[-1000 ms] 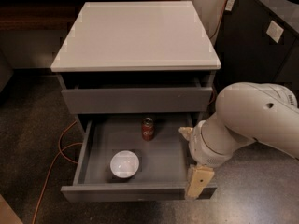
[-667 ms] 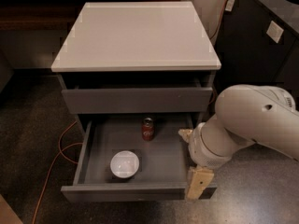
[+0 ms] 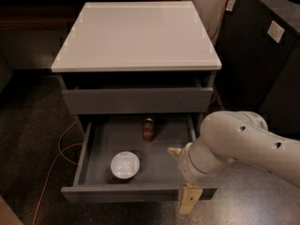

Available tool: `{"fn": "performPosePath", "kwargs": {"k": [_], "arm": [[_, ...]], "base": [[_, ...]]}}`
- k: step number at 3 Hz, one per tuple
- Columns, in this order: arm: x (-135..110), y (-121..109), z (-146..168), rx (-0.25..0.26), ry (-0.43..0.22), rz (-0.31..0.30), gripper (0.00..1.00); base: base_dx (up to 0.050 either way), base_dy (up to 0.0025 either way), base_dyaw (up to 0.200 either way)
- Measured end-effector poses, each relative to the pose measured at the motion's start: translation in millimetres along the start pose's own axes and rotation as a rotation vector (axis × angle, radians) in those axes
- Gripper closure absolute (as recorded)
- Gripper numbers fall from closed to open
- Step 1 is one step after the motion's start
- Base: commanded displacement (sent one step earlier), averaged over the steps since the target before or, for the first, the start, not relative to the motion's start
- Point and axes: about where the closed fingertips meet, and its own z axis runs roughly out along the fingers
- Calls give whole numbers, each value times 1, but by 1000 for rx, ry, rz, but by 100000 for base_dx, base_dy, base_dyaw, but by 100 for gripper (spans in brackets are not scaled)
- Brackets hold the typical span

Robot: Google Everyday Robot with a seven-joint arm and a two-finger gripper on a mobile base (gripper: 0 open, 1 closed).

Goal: Close middle drawer

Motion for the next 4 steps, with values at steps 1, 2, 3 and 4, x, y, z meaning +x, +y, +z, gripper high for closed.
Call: {"fn": "performPosePath", "kwargs": {"k": [1,2,3,4], "arm": [[7,7,36,-1,-7,-15,0],[15,6,72,1,-21,-27,0],[23,6,111,-1,-36,-25,0],[32,5,146,-6,-43,-15,0]], "base": [[0,0,0],[0,0,0],[0,0,0],[0,0,0]]}}
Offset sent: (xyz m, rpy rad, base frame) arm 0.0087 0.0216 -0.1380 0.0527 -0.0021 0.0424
